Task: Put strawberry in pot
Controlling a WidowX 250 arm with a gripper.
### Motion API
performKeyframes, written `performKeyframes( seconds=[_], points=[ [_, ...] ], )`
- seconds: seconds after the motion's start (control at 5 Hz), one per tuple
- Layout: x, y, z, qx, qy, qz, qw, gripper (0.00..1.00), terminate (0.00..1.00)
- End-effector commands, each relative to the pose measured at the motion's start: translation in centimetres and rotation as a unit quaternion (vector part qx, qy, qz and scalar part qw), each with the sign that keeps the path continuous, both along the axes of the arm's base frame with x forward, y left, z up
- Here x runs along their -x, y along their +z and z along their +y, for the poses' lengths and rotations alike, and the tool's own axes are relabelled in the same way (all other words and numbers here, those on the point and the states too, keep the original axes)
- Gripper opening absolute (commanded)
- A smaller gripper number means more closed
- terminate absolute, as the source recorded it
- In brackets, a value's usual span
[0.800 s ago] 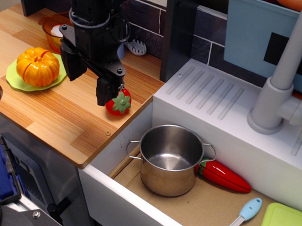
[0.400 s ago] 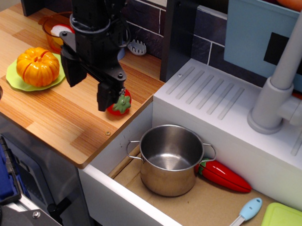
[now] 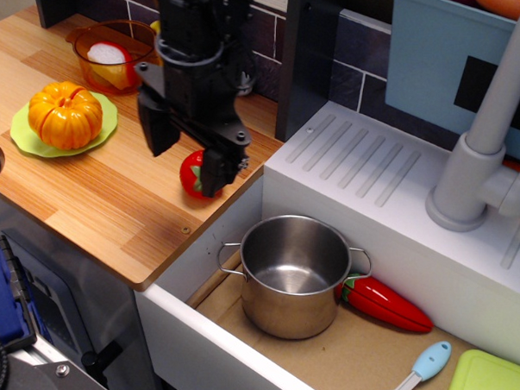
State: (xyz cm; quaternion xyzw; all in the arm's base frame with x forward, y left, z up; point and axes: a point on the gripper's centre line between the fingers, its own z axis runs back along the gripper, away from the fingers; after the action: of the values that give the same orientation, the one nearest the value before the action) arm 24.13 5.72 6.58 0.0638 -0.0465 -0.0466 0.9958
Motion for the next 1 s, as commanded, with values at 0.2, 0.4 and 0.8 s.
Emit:
performKeyframes(
  seconds=[0.2,0.4,0.8],
  points=[
    [-1.2,-0.6,1.2,0.006,-0.010,-0.037,0.9992,1.00,0.00],
    [-1.4,-1.4,1.2,0.011,-0.008,-0.048,0.9988,1.00,0.00],
    [-2.3,-3.2,2.3,0.020,-0.012,-0.069,0.9974,1.00,0.00]
  ],
)
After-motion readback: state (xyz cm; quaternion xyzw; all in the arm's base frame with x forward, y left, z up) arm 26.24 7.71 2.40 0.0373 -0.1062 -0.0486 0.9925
